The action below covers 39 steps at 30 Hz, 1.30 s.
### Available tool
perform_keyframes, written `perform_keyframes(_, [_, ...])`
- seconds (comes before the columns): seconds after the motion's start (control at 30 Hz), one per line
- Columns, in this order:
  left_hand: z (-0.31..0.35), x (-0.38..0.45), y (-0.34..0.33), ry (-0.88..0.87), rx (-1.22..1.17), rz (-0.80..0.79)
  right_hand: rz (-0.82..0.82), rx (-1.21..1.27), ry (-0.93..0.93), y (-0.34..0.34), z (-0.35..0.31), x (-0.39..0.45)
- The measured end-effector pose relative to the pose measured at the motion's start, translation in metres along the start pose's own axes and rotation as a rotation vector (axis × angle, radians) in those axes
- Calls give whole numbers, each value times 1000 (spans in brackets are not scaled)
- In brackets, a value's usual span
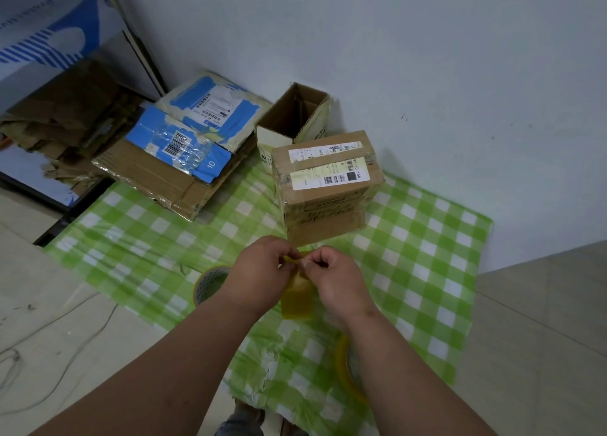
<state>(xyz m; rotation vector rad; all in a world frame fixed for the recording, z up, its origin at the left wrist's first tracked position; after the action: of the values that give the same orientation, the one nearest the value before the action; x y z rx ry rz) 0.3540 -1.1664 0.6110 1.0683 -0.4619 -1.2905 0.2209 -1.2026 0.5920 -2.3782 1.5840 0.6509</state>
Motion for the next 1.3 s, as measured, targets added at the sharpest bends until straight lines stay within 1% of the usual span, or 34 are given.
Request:
perform_keyframes(0.17, [-1,0,-1,-41,45,69,30,-26,11,0,0,1])
perform_keyframes(0.27, [1,1,0,-109,88,101,59,-37,26,0,1,1])
perform_keyframes(0.4, [6,3,1,-157,113,52,112,-51,76,1,4,3])
perform_keyframes(0.5, [4,8,2,-107,73,7,149,-11,67,1,6,2])
perform_keyframes(0.57, [-3,9,3,-17,37,9,154,48,32,3,8,1])
perform_keyframes(0.6, [-6,9,3,29,14,19,129,35,24,4,10,1])
perform_keyframes(0.7, [-19,9,4,172,-136,44,-34,-133,30,1,14,1])
perform_keyframes(0.77, [-26,9,3,254,-265,56,-84,-222,55,-3,16,0])
perform_keyframes(0.8, [-28,9,3,276,-292,68,-89,-257,74,-5,15,0])
perform_keyframes(0.87, [-32,9,1,294,-277,92,-94,-331,126,-7,13,0])
perform_keyframes(0.93, [-35,8,-1,286,-190,97,-101,-435,179,-10,11,-1])
perform_keyframes(1.0, [-38,7,-4,269,-112,74,-100,-556,230,-13,10,-2])
perform_keyframes(1.1, [-44,5,-9,279,-60,40,-127,-744,291,-19,16,-3])
perform_keyframes(1.2, [-50,7,-8,305,-51,22,-183,-827,304,-26,29,-7])
perform_keyframes(1.3, [-54,13,-5,342,-138,44,-260,-889,266,-31,42,-10])
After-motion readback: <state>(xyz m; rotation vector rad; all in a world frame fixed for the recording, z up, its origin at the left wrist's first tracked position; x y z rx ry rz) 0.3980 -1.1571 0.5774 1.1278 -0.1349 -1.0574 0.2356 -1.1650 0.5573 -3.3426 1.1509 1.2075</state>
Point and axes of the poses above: each hand's wrist, its own x-axis towards the middle knuckle, its own y-axis out of the back of the hand, z = x × y, the point moved 4 cm from there along x, towards the middle knuckle, and after that the axes turned 11 degrees about x, right-handed, at the moved point
